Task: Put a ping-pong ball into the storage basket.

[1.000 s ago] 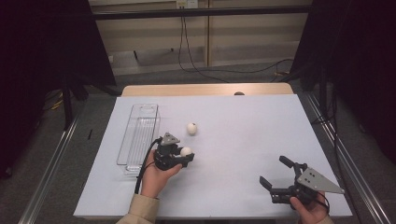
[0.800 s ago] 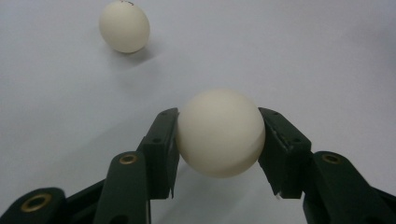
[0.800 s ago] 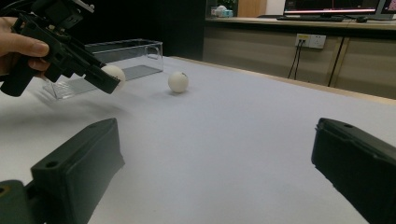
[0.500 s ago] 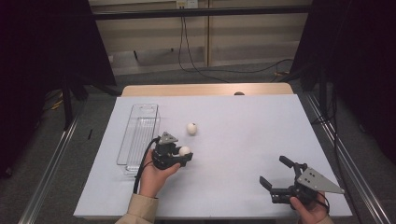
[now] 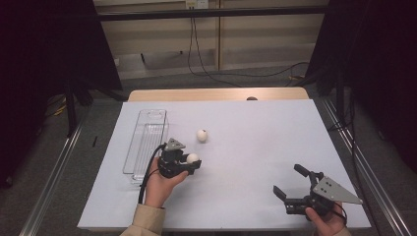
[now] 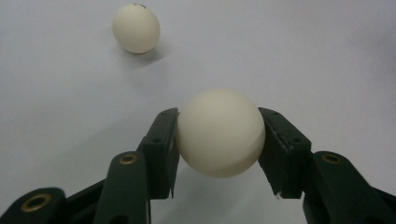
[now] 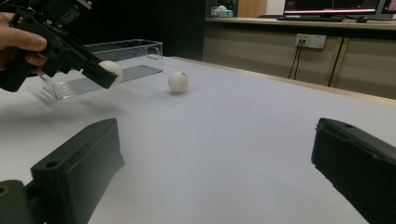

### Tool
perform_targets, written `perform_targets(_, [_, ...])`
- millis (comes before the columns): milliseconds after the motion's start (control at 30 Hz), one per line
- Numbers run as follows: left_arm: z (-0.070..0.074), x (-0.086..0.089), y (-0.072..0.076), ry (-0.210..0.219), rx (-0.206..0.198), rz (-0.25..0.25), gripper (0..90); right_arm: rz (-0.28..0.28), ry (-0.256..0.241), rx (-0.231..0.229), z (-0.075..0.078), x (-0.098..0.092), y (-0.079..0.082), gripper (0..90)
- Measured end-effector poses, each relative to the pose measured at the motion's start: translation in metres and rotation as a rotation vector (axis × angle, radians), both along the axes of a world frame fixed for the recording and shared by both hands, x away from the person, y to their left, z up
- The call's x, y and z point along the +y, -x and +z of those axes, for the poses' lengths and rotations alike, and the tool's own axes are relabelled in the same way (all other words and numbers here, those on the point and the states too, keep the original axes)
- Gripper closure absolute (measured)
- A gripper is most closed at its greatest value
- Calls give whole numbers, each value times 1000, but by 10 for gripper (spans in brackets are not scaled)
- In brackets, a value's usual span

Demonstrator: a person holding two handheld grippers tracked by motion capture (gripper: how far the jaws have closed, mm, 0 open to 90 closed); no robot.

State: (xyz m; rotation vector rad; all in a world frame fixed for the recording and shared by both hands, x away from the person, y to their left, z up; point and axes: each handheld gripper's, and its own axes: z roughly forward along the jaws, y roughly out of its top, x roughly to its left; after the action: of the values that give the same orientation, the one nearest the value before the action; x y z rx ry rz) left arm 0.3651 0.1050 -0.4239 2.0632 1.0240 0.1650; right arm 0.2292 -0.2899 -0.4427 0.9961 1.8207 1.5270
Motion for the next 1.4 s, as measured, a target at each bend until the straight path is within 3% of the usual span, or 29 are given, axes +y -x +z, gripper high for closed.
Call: perform_targets(1400, [9, 14, -2, 7, 12, 32, 511, 0, 0, 1, 0, 0, 0, 9])
